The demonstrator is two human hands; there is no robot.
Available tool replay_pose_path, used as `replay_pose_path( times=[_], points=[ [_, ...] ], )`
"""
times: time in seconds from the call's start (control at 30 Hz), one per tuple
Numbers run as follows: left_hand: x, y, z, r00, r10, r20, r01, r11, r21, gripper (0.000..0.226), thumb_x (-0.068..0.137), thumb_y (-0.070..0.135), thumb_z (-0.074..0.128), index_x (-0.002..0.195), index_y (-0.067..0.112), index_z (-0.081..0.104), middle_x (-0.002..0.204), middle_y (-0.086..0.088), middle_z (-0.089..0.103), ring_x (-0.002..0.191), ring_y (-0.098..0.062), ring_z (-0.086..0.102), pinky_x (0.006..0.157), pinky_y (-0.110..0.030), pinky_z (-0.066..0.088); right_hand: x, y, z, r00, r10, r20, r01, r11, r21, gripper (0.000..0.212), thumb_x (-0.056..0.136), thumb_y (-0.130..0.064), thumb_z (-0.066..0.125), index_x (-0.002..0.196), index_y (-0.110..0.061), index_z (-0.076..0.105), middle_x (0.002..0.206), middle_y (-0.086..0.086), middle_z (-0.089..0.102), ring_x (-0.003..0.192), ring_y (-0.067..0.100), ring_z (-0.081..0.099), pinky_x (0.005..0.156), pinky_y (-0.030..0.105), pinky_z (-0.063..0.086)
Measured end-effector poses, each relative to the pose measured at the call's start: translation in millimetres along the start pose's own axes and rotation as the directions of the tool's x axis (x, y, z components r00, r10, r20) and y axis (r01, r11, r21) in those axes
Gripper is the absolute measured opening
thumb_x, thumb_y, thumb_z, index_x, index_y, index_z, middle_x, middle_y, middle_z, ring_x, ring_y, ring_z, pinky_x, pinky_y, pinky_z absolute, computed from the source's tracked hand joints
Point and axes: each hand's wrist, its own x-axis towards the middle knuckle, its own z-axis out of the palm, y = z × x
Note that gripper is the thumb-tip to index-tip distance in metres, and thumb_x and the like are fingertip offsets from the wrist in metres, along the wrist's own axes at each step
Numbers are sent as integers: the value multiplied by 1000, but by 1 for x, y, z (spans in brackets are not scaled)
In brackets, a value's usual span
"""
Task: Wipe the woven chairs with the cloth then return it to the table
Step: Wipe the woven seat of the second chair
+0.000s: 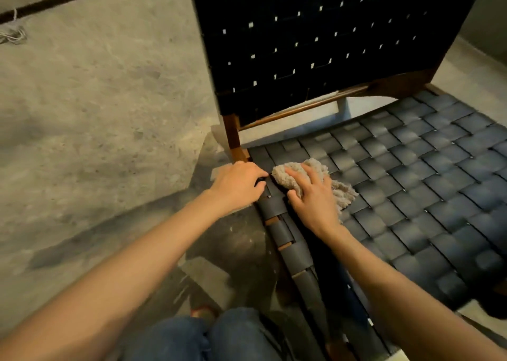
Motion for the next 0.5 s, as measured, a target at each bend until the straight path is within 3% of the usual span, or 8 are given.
replay_pose_path(
  times=[0.1,0.17,0.27,0.33,0.43,0.5],
  points=[
    [-16,12,-42,994,-99,42,104,986,-130,40,99,27,43,139,24,46,143,0,46,127,-19,45,99,-34,40,12,-16,-42,948,75,308,-103,992,75,44,95,-22,48,138,-29,49,141,9,44,124,27,44,102,33,34],
    [-32,22,-79,991,-130,43,136,972,-190,40,99,27,43,139,24,46,143,0,46,128,-19,45,100,-35,40,16,-34,-84,915,97,391,-190,960,206,38,96,-20,47,133,-26,54,125,7,60,108,21,57,89,30,44],
    [-58,36,-148,987,-162,7,159,956,-245,40,98,27,44,138,24,47,141,0,48,126,-21,47,99,-38,44,10,-72,-151,952,91,292,-209,892,402,37,97,-16,47,133,-24,53,113,2,62,91,10,57,71,14,42],
    [-73,45,-199,985,-172,-5,165,949,-268,40,99,26,43,139,24,46,140,0,48,123,-20,49,95,-34,44,4,-102,-195,965,112,238,-218,847,485,36,96,-17,47,131,-25,52,107,0,62,84,7,56,62,10,40],
    [-91,60,-278,981,-195,-15,182,937,-298,42,99,28,41,142,25,42,141,-1,47,124,-20,48,94,-30,41,-2,-143,-261,969,142,201,-231,802,551,34,96,-20,46,130,-26,49,108,-4,59,90,8,55,64,6,37],
    [-99,68,-327,977,-210,-48,182,925,-334,42,100,28,41,142,26,41,141,-2,47,124,-18,47,94,-25,38,-5,-168,-302,965,154,212,-252,769,587,35,96,-24,45,131,-29,47,112,-7,58,96,9,56,68,11,39]
  ],
)
